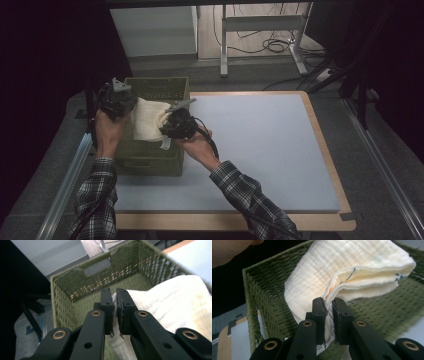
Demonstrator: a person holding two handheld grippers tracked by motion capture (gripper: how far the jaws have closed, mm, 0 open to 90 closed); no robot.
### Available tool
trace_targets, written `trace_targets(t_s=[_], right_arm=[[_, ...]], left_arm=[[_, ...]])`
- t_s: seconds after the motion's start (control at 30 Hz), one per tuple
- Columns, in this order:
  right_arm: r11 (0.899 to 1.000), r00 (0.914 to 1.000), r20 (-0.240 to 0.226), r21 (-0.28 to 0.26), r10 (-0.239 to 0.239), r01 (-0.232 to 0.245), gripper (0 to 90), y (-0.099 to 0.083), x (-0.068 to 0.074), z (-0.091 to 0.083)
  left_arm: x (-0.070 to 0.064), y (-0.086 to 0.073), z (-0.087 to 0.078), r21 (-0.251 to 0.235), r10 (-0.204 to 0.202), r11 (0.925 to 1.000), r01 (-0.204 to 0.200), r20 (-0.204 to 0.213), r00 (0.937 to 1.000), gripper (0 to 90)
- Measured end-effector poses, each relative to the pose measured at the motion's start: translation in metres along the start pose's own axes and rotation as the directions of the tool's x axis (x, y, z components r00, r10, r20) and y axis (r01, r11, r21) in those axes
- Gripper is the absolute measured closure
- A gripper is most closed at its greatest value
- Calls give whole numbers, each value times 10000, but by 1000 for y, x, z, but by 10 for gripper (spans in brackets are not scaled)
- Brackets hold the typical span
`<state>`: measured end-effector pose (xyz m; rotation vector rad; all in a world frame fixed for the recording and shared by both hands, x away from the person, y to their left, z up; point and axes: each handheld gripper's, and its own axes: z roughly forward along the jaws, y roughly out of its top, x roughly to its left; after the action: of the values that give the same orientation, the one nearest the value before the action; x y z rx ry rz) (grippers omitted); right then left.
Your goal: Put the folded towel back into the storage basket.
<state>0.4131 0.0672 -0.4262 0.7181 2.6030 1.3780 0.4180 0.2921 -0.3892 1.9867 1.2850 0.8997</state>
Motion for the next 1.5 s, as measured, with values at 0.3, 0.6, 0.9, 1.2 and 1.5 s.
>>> trace_targets(t_s=[0.3, 0.6, 0.9, 1.2, 1.5], right_arm=[[9976, 9997, -109, 644, -234, 240, 804, 3, 12, 28], [9919, 9991, 118, 1206, -402, 385, 803, 2, 11, 36], [9861, 9974, 327, 1552, -650, 592, 798, 3, 10, 40], [9843, 9958, 565, 1653, -716, 614, 690, 5, 11, 42], [9912, 9966, 705, 1279, -421, 328, 651, 6, 0, 32]], left_arm=[[13, -25, 5, 433, -91, 9990, 99, -183, 9998, 844], [8, -28, 24, 775, 50, 9970, -53, 36, 10000, 844], [-4, -22, 46, 1316, 583, 9895, -591, 100, 9982, 842], [-8, -27, 65, 2045, 616, 9767, -656, 260, 9978, 715], [-9, -27, 65, 1952, 395, 9798, -442, 280, 9988, 535]])
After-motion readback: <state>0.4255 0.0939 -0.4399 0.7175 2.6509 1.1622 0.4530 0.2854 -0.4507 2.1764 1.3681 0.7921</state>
